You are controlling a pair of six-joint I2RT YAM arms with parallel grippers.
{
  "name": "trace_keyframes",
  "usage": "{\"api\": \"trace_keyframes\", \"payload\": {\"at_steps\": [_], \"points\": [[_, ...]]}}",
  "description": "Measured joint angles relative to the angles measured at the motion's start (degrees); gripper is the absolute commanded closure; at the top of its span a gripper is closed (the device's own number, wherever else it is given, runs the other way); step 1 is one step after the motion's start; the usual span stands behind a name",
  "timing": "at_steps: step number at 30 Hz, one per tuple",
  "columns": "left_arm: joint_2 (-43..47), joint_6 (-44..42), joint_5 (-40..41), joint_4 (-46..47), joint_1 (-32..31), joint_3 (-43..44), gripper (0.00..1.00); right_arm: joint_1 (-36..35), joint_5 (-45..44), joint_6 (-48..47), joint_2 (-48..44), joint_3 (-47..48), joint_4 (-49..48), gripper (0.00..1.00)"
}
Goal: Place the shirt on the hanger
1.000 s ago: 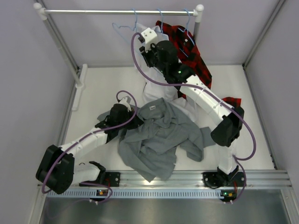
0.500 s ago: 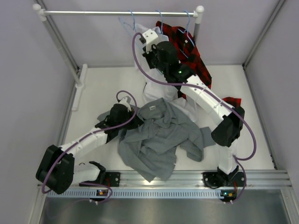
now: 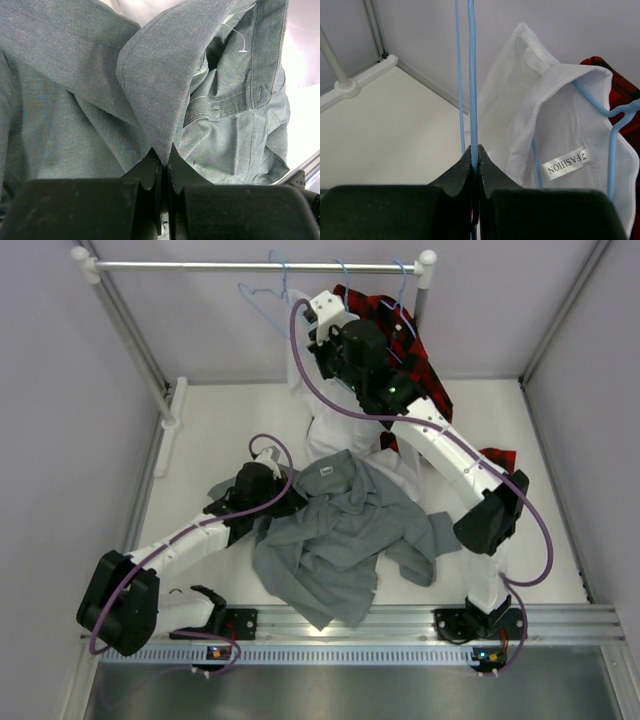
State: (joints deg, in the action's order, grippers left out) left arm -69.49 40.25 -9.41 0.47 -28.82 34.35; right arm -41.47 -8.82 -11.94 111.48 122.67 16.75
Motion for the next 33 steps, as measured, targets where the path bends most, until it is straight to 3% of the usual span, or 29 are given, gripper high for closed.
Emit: {"api": "trace_keyframes", "payload": {"at_steps": [20,27,33], "points": [[1.99,0.31,1.36,-0.39,0.17,-0.42,1.0,0.39,6.6,3.21,-3.02,1.51,-0.52,1.0],[2.86,1.33,3.3,-2.25,0.17,0.15,1.0,0.39,9.2,3.52,-15.65,-12.72,1.16,1.0],[4.22,2.19,4.57,-3.98,0.17,1.66,1.0,0.42,11.82,6.19,-31.71,-30.97,4.04,1.0]]}}
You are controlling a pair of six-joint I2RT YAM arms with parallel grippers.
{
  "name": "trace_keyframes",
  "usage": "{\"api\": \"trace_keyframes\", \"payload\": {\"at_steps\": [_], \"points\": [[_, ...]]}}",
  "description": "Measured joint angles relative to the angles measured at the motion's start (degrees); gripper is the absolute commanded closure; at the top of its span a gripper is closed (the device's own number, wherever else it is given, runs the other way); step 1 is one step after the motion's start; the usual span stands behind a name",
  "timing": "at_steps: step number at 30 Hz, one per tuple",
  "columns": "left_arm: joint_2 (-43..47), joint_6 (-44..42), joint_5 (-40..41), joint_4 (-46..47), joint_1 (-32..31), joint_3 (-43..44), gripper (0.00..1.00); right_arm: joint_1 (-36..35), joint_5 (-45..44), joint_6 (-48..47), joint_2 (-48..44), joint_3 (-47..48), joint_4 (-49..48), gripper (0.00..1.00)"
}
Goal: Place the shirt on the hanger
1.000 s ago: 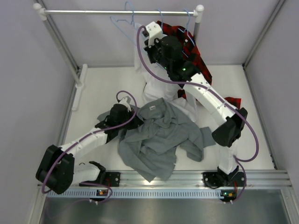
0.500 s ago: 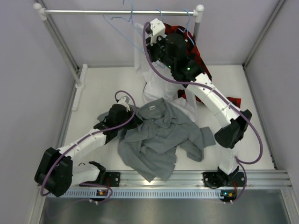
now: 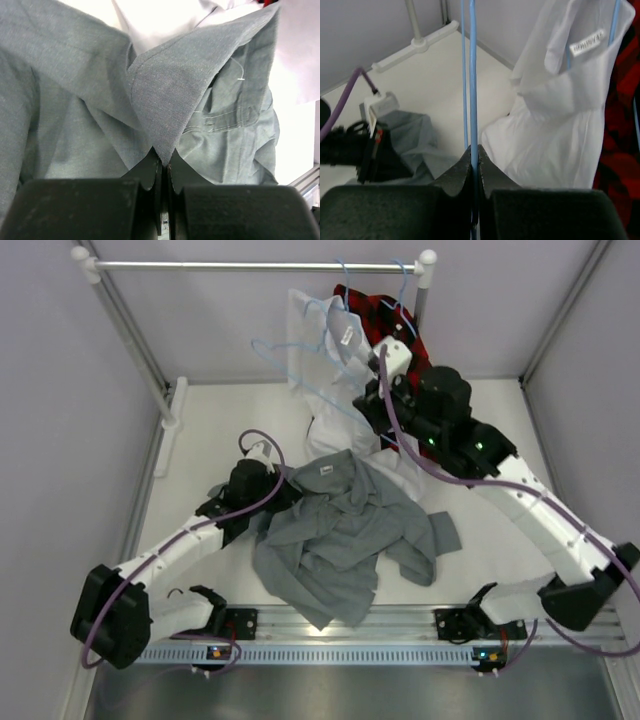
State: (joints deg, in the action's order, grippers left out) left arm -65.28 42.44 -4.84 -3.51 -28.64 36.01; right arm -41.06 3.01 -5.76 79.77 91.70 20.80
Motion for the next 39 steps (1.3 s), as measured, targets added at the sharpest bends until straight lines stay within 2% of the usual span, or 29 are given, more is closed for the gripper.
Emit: {"api": "trace_keyframes", "payload": {"at_steps": [10,15,20,26,32,39], "points": [[0.17,-0.17,1.09,-2.99,0.04,4.52,1.0,0.09,0.98,4.68,-36.02,-23.06,16.04,1.0],[0.13,-0.81,0.98,-5.27,0.04,8.35,1.0,0.09,3.13,7.15,-46.49,-28.13,22.88,1.0],[0.13,-1.86,0.79,-7.82,0.04,11.47,1.0,0.09,6.8,7.93,-46.93,-31.47,27.47,1.0],[0.39,-2.69,-0.83,-10.25,0.04,12.87,1.0,0.09,10.08,8.35,-44.39,-31.76,28.46,1.0],[0.92,-3.72,-3.56,-12.02,0.04,13.57,1.0,0.09,13.4,9.03,-39.76,-34.73,26.23,1.0],[3.04,-4.7,-7.61,-12.46,0.04,13.75,1.0,0.09,14.12,10.73,-33.22,-37.53,18.1,1.0]]}}
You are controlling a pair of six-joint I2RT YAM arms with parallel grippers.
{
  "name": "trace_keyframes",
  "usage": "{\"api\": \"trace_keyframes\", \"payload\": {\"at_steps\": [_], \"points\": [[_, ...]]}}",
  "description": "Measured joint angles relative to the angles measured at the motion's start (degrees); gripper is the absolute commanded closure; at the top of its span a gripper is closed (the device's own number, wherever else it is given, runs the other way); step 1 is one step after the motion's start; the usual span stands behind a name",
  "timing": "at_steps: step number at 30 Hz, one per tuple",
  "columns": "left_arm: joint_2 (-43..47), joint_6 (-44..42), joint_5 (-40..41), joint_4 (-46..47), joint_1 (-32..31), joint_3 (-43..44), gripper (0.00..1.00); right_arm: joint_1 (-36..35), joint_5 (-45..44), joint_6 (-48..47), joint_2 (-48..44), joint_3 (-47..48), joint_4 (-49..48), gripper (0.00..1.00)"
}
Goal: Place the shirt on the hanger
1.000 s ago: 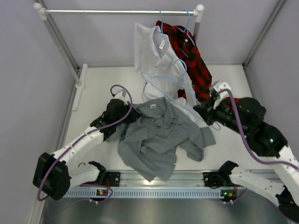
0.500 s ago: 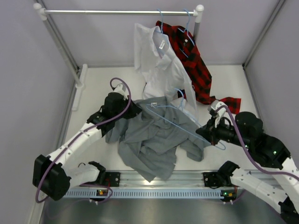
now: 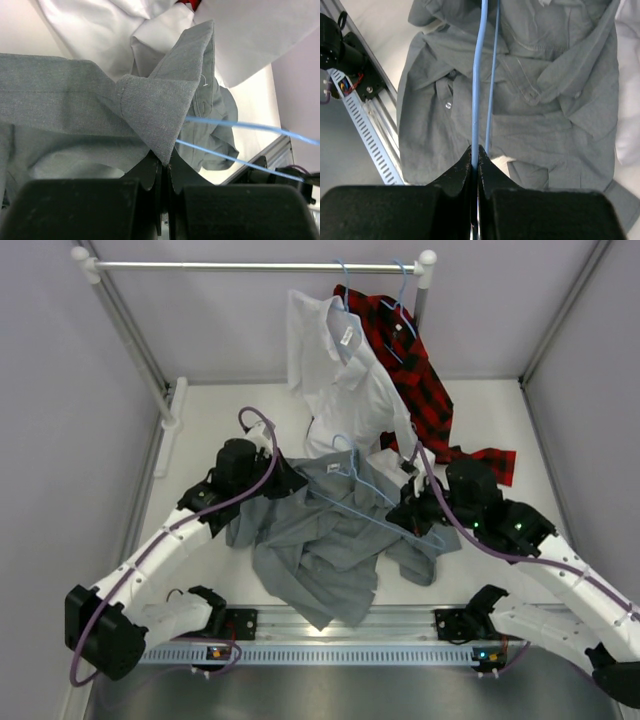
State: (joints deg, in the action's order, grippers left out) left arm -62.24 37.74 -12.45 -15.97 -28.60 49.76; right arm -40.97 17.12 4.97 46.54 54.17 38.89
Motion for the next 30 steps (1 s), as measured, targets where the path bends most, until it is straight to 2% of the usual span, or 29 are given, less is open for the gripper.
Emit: {"api": "trace_keyframes", "payload": {"at_steps": [5,11,19,25,30], "points": [[0.85,-2.64,-2.73,-3.39,0.0,1.84,1.0,0.0,3.1,0.13,3.08,-2.62,-8.59,1.0],[1.07,-9.38,-5.05,-11.91,0.0,9.07,1.0,0.13,5.35,-0.48,6.69,-3.98,-16.28,1.0],[3.34,-16.09,-6.73,-21.35,-0.22,16.17,1.0,1.46,11.54,0.17,6.6,-11.1,-30.1,1.0],[2.36,-19.98,-7.72,-28.37,-2.93,21.59,1.0,1.49,17.66,0.22,8.46,-12.22,-39.63,1.0],[1.68,-22.23,-7.37,-32.11,-5.22,24.63,1.0,1.51,19.47,0.24,9.11,-14.23,-45.44,1.0]]}}
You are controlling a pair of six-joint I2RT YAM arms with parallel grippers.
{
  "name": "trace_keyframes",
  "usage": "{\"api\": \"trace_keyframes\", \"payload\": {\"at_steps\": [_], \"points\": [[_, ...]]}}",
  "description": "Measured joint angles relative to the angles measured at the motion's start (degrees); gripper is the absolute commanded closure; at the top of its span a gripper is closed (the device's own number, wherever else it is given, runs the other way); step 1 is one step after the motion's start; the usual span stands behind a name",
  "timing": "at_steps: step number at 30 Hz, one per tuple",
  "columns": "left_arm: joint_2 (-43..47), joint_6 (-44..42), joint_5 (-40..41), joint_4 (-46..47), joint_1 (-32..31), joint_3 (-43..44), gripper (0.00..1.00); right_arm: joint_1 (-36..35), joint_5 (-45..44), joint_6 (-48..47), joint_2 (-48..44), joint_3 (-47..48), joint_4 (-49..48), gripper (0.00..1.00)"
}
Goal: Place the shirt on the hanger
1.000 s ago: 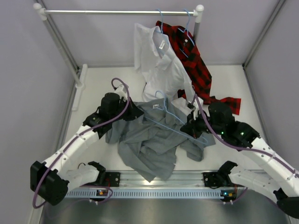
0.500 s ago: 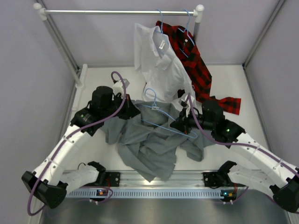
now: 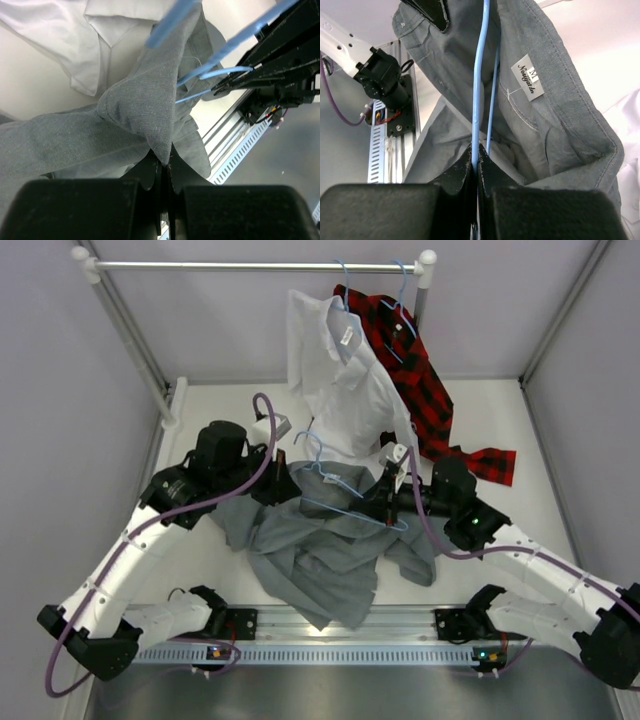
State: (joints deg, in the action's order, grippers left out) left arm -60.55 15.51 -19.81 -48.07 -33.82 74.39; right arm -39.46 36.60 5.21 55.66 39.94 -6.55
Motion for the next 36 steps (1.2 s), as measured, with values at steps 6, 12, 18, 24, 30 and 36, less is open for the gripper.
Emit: {"api": "trace_keyframes", "payload": {"at_steps": [6,12,18,24,30,36], "points": [[0.0,-0.87,1.57,-3.21,-1.95,0.85,1.0,0.0,0.76,1.4,2.19,-1.51,-5.38,1.0],[-1.51,-0.76,4.35,-4.07,-6.56,2.99,1.0,-0.2,-2.69,3.96,1.84,-5.4,-11.06,1.0],[-4.02,0.9,10.29,-4.66,-7.76,4.74,0.99,-2.01,-7.08,4.37,-2.32,-7.78,-14.32,1.0],[-5.29,2.19,12.52,-5.22,-8.5,6.97,0.98,-3.58,-9.53,4.94,-2.67,-10.75,-19.89,1.0],[-5.62,2.29,10.38,-5.77,-8.74,9.22,0.84,-7.39,-13.14,4.9,0.13,-10.99,-24.7,1.0],[-5.57,1.99,7.21,-5.79,-9.42,9.66,0.36,-8.92,-16.59,5.11,1.44,-11.1,-28.0,1.0]]}}
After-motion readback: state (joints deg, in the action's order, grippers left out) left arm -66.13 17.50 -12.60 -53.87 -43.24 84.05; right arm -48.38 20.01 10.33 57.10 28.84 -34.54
